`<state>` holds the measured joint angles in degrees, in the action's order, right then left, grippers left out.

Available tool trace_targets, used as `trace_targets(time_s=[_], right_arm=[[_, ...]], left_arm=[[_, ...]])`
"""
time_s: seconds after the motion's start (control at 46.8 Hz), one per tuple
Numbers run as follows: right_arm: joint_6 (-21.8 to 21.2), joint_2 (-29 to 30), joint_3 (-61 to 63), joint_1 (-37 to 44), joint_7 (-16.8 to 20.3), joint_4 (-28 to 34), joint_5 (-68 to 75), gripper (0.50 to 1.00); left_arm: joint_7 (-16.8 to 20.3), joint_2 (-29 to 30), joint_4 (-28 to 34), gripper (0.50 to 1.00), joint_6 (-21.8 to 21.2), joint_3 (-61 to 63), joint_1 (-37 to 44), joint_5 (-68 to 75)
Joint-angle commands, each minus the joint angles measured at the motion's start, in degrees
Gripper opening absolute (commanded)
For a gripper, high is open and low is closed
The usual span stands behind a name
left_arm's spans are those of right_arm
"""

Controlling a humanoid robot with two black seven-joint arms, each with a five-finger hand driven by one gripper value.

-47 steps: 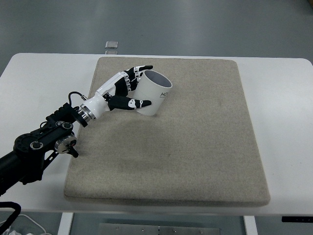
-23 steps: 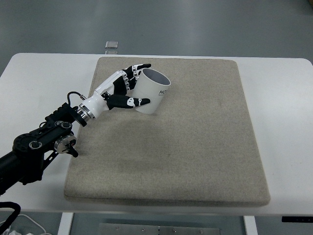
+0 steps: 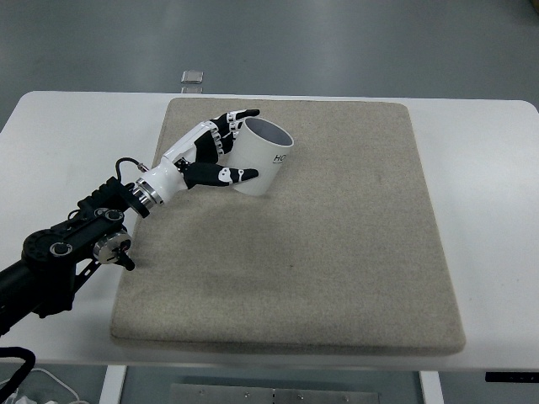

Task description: Flip white cup upright

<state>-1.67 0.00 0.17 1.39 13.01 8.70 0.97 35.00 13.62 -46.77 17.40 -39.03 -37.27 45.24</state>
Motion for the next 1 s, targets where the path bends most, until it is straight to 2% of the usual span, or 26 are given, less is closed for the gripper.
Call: trace_targets(time_s=[0.0, 0.085, 0.363, 0.448, 0.876, 0.982], right_arm=[[0.0, 0.0, 0.0, 0.0, 0.0, 0.0, 0.0, 0.930], [0.0, 0.0, 0.0, 0.0, 0.0, 0.0, 0.0, 0.930], [0.0, 0.0, 0.0, 0.0, 0.0, 0.0, 0.0, 0.930], [0.0, 0.0, 0.0, 0.0, 0.0, 0.0, 0.0, 0.930], [0.0, 0.0, 0.0, 0.0, 0.0, 0.0, 0.0, 0.930], [0.0, 0.0, 0.0, 0.0, 0.0, 0.0, 0.0, 0.930]], left_arm=[[0.0, 0.0, 0.1, 0.850, -0.1, -0.1, 0.0, -0.9], [0.0, 0.0, 0.1, 0.870, 0.0, 0.0, 0.0, -1.6], [0.0, 0.0, 0.1, 0.887, 0.0, 0.0, 0.0, -1.6], [0.0, -0.1, 0.1, 0.930, 0.0, 0.0, 0.0, -1.6], [0.0, 0.0, 0.1, 0.934, 0.0, 0.0, 0.0, -1.6], [0.0, 0.0, 0.1, 0.949, 0.0, 0.0, 0.0, -1.6]])
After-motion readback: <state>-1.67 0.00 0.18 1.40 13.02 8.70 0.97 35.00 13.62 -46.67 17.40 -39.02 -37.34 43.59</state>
